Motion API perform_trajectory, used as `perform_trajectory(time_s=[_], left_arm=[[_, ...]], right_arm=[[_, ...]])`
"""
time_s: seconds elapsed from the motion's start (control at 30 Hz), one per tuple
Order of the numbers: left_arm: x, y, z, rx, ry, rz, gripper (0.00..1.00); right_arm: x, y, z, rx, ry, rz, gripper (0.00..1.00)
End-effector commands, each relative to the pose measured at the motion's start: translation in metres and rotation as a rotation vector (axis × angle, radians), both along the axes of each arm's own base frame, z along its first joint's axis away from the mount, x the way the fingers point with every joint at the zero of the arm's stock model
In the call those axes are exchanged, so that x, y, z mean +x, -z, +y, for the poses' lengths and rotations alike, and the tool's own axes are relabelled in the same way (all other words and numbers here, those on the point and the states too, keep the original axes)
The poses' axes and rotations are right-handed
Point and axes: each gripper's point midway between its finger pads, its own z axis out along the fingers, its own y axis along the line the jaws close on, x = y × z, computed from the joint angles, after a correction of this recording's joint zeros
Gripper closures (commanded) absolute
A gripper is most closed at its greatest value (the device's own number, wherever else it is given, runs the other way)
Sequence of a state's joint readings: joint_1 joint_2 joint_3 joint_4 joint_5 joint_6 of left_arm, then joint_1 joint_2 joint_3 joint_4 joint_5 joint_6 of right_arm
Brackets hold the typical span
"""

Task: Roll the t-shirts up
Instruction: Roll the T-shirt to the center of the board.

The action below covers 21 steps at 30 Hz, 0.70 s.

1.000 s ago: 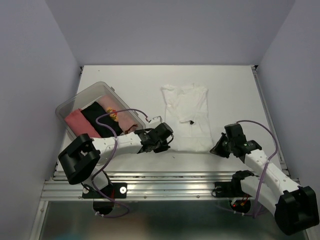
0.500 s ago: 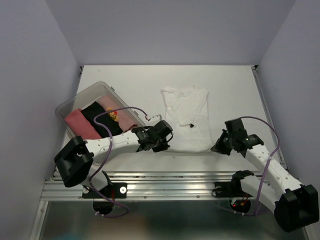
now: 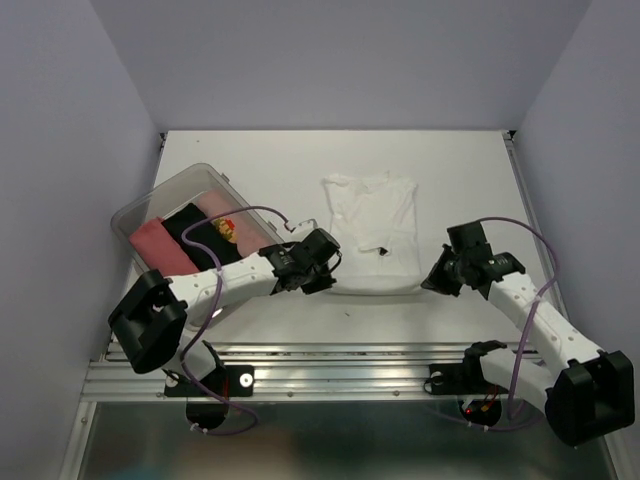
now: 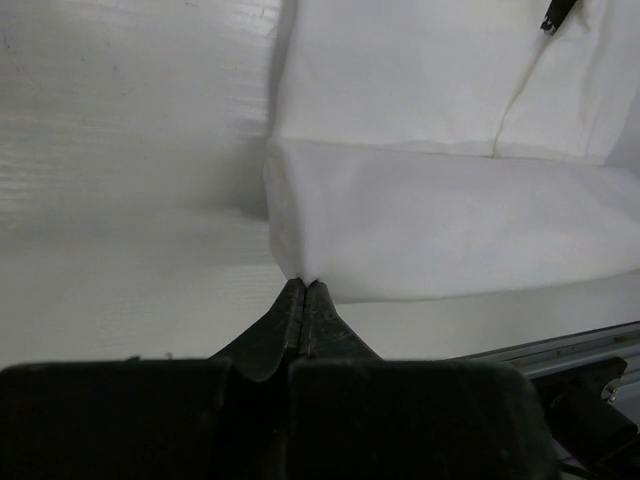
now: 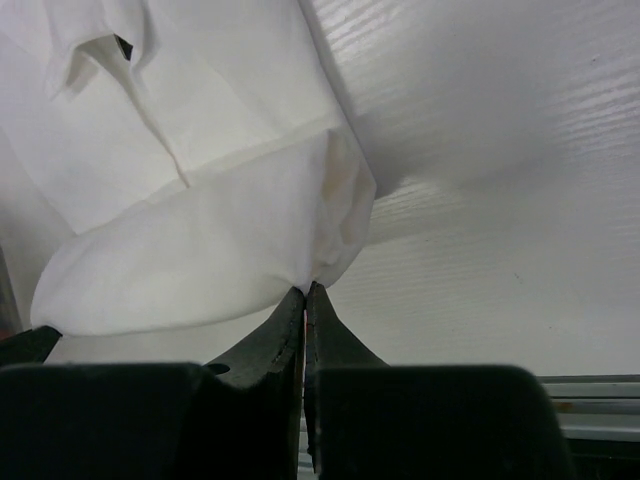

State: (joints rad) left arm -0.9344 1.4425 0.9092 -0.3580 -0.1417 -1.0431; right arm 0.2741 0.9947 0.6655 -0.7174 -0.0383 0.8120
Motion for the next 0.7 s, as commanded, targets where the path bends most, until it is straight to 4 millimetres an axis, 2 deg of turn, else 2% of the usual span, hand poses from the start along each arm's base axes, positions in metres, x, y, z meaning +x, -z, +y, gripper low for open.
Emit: perform_trajectory(time_s=[0.0, 0.33, 0.67], left_arm=[[0.02, -0.016, -0.002, 0.01, 0.002, -0.052, 1.0], [0.057, -0.015, -0.008, 0.038, -0.017, -0.079, 1.0], [0.076, -0.003, -0.003, 0.06, -0.055, -0.077, 1.0]], right_arm=[[0.026, -0.017, -0.008, -0.053, 0.02, -0.084, 0.96], [0.053, -0.014, -0.006, -0.077, 0.023, -0.114, 0.96], [0.075, -0.008, -0.007, -0.102, 0.047, -0.147, 0.95]])
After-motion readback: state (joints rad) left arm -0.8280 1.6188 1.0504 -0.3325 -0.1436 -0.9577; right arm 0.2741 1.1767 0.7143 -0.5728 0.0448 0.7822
